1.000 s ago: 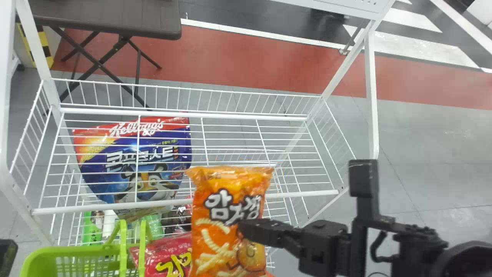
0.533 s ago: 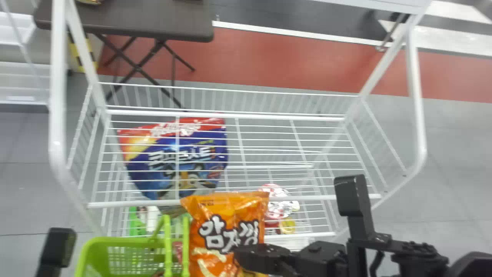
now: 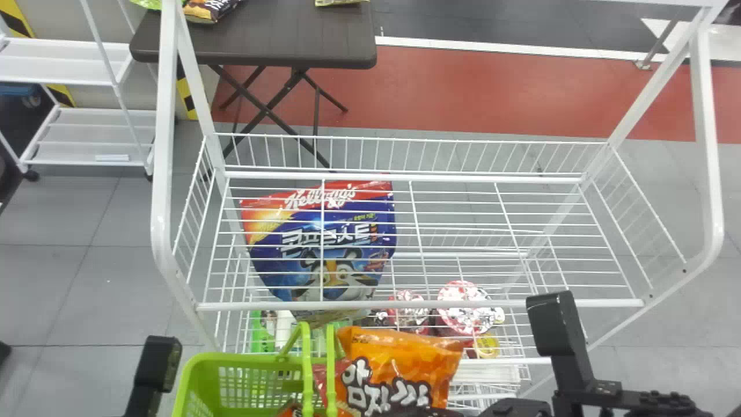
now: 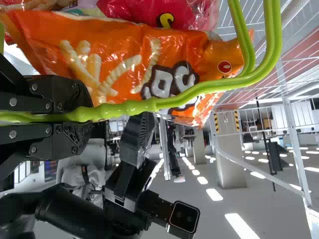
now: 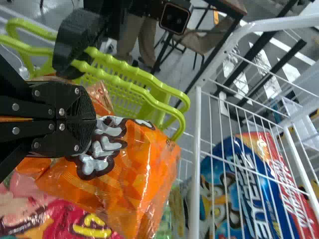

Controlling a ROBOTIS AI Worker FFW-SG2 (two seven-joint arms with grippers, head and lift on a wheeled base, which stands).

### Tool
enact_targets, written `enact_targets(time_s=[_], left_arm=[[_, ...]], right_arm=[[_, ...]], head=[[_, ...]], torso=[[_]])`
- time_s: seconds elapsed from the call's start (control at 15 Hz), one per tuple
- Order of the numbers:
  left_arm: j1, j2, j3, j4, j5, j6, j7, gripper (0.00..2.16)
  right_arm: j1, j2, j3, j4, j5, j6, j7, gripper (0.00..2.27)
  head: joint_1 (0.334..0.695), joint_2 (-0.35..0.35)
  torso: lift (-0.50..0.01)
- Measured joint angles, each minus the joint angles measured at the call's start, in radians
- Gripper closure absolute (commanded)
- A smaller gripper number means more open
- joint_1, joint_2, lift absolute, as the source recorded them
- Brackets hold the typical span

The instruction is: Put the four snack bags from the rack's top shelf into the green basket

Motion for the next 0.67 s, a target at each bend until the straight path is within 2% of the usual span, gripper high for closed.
enact_targets(time_s=[0.07,0.13,0.27,0.67], left_arm=[[0.000,0.000,-0.002,0.000,-0.001,0.000,0.000,2.14],[0.000,-0.001,-0.003,0.000,-0.001,0.000,0.000,2.14],[0.001,-0.001,-0.004,-0.002,-0.001,0.000,0.000,2.14],[0.003,-0.001,-0.007,-0.006,-0.002,0.000,0.002,2.14]], right_arm=[[-0.021,-0.002,-0.006,0.030,-0.046,0.000,0.000,2.02],[-0.037,-0.003,-0.011,0.051,-0.079,0.000,-0.003,1.67],[-0.054,-0.004,-0.022,0.070,-0.123,0.000,-0.031,0.00],[-0.056,-0.004,-0.029,0.051,-0.119,0.000,-0.080,0.06]], head=[[0.695,-0.032],[0.695,-0.022],[0.695,-0.018],[0.695,-0.050]], torso=[[0.000],[0.000],[0.000],[0.000]])
